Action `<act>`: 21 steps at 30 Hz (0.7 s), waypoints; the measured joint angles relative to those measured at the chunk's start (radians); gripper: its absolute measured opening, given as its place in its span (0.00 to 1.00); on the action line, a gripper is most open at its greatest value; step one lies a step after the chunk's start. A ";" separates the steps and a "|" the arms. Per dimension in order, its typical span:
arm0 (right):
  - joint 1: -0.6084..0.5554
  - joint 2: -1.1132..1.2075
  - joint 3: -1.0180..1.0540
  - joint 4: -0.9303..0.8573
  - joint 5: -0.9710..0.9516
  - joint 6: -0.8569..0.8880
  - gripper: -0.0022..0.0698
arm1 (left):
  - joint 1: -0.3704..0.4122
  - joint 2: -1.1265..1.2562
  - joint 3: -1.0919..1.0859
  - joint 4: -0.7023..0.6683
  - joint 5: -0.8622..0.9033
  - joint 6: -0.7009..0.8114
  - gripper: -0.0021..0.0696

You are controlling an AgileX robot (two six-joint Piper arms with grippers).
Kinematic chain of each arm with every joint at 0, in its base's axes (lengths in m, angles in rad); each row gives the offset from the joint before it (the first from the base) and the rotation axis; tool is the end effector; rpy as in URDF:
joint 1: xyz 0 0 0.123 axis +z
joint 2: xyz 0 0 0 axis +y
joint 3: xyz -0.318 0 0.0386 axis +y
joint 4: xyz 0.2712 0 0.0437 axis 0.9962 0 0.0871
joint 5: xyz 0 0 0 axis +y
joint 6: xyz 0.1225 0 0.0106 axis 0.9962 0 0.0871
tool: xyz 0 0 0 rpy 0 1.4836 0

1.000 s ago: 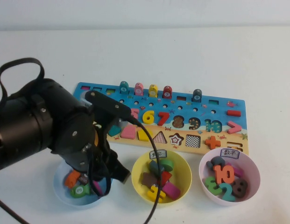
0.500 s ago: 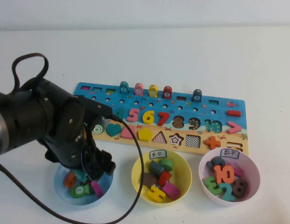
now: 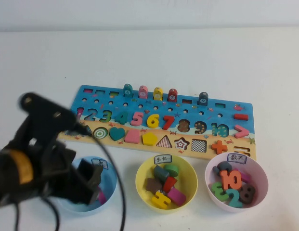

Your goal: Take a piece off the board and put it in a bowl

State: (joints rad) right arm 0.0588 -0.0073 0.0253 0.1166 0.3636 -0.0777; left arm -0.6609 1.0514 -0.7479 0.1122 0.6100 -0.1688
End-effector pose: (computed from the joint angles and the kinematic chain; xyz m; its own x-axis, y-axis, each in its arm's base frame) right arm 0.0709 0.0093 0.1626 -0.2904 0.0143 -0.9568 -0.0892 0.9951 0.0419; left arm 0.1871 -0.1355 0.2888 -0.6216 0.3864 -0.6814 0.5321 0.8467 -0.0052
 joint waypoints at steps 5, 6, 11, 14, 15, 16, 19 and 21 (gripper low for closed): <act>0.000 0.000 0.000 0.000 0.000 0.000 0.01 | -0.007 -0.224 0.140 -0.021 -0.040 -0.043 0.45; 0.000 0.000 0.000 0.000 0.000 0.000 0.01 | -0.007 -0.267 0.165 -0.031 -0.042 -0.052 0.40; 0.000 0.000 0.000 0.000 0.000 0.000 0.01 | -0.007 -0.467 0.259 -0.088 -0.035 -0.082 0.15; 0.000 0.000 0.000 0.000 0.000 0.000 0.01 | -0.007 -0.586 0.282 -0.091 0.010 -0.148 0.06; 0.000 0.000 0.000 0.000 0.000 0.000 0.01 | -0.007 -0.628 0.287 -0.083 0.032 -0.161 0.05; 0.000 0.000 0.000 0.000 0.000 0.000 0.01 | -0.007 -0.653 0.294 -0.071 0.036 -0.163 0.04; 0.000 0.000 0.000 0.000 0.000 0.000 0.01 | -0.007 -0.718 0.331 -0.033 0.038 -0.147 0.03; 0.000 0.000 0.000 0.000 0.000 0.000 0.01 | -0.007 -0.747 0.371 0.002 0.020 -0.138 0.03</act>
State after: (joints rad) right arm 0.0588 -0.0073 0.0253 0.1166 0.3636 -0.0777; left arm -0.6677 0.3044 -0.3765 0.1138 0.6296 -0.3072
